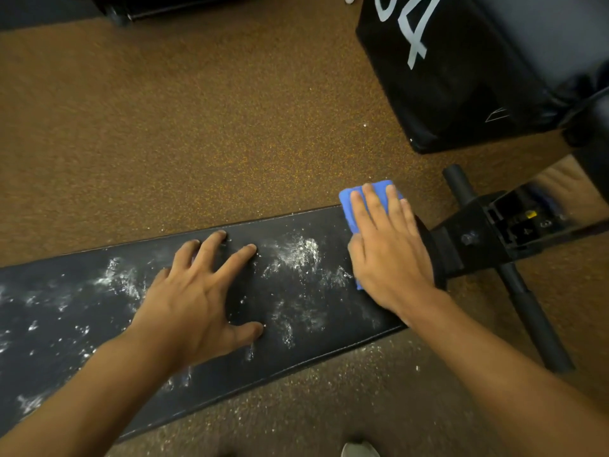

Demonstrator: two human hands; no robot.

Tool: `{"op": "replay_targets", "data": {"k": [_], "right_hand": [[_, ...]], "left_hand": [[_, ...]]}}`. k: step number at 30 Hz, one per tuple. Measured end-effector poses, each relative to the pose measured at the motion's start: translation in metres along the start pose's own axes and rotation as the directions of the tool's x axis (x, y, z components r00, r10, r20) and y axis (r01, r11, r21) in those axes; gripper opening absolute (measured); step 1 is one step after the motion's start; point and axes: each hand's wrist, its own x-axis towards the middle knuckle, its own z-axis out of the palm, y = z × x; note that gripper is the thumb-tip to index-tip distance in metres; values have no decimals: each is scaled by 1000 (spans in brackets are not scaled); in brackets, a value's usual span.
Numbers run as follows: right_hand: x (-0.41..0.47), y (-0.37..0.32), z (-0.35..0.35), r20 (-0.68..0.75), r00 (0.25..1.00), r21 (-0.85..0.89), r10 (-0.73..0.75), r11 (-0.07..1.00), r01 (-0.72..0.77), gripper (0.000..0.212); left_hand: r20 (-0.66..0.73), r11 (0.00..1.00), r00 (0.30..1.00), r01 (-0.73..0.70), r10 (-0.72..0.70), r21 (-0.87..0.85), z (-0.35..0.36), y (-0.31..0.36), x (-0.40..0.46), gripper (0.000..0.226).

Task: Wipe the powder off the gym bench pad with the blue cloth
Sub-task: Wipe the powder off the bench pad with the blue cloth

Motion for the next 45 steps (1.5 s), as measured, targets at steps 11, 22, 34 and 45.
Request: {"op": "replay_targets", "data": {"k": [11, 22, 34, 45], "right_hand": [[-5, 14, -1, 27, 1000, -20, 14, 1000, -14, 67], [-25, 28, -4, 39, 999, -14, 10, 1000, -9, 67], [-52, 17, -5, 76, 993, 2, -91, 996, 91, 65], [-56, 10, -6, 116, 976, 5, -182, 983, 182, 65]], "left_hand": [[-17, 1000, 1000, -1, 1, -14, 4, -2, -2, 117], [-13, 1000, 1000, 5, -5, 10, 4, 0, -4, 115], [-23, 1000, 1000, 11, -11, -13, 7, -1, -4, 116], [-34, 999, 999, 15, -16, -37, 7, -1, -6, 115]]}}
